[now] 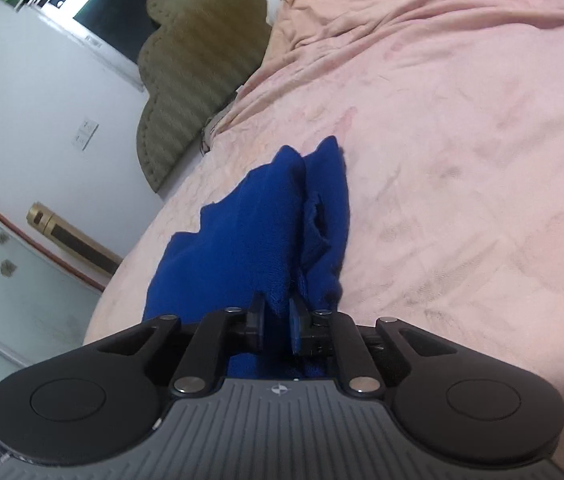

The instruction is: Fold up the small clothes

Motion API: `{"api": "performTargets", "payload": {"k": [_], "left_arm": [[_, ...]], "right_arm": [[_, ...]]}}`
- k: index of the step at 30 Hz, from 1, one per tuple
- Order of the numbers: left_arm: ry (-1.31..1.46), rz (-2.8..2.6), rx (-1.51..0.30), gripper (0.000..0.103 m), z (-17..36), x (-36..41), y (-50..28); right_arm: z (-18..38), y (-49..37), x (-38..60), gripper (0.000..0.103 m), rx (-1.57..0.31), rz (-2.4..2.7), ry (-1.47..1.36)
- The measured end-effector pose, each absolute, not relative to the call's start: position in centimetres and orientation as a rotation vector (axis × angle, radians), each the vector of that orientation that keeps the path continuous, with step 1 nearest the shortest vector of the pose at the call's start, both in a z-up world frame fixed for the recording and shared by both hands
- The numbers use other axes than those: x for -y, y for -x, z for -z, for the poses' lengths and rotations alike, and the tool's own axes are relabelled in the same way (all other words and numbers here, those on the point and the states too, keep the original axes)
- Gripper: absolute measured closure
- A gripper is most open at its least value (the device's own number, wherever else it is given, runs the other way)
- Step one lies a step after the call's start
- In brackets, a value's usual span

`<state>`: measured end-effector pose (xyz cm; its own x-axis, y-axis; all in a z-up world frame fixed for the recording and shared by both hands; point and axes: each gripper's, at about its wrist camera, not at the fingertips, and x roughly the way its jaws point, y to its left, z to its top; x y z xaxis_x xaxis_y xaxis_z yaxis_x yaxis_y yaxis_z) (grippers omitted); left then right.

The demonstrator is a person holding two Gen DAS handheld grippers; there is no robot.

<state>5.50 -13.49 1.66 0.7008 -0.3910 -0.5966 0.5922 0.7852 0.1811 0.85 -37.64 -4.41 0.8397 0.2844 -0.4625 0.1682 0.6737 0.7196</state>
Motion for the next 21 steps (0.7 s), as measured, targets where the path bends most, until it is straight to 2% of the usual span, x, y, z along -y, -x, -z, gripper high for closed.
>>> {"api": "performTargets", "payload": {"k": [5,9,12,16,18,19,21], "left_arm": [[-0.265,0.474,-0.576,0.012,-2.4,14.0,-8.1],[-0.182,0.369,-0.613,0.012,-1.6,14.6,-10.1],[-0.146,0.341,-0.630,0.012,-0.9,14.2,-10.5],[-0.168,0.305,-0.621,0.012,-0.5,14.1,-11.0],[-0.146,0.309,-0.636,0.012,-0.4,14.1,-11.5],[-0.136,0.310,-0.645,0.012,-0.3,14.1,-11.6],[-0.135,0.301,-0.659,0.012,0.0,14.4,-11.7]], "right_arm": [[0.7,-1.2,37.0,0.075,-0.473,0.058,-0.663],[0.9,-5.3,35.6,0.061,-0.518,-0.014,-0.572],[2.4,-7.5,35.3,0.060,-0.590,0.169,-0.444],[1.8,-6.7,35.8,0.060,-0.522,0.193,-0.430],[1.0,-7.0,34.9,0.056,-0.502,0.154,-0.358],[0.7,-7.4,34.5,0.049,-0.505,0.125,-0.326],[1.0,-9.0,33.7,0.042,-0.539,0.062,-0.265]]}}
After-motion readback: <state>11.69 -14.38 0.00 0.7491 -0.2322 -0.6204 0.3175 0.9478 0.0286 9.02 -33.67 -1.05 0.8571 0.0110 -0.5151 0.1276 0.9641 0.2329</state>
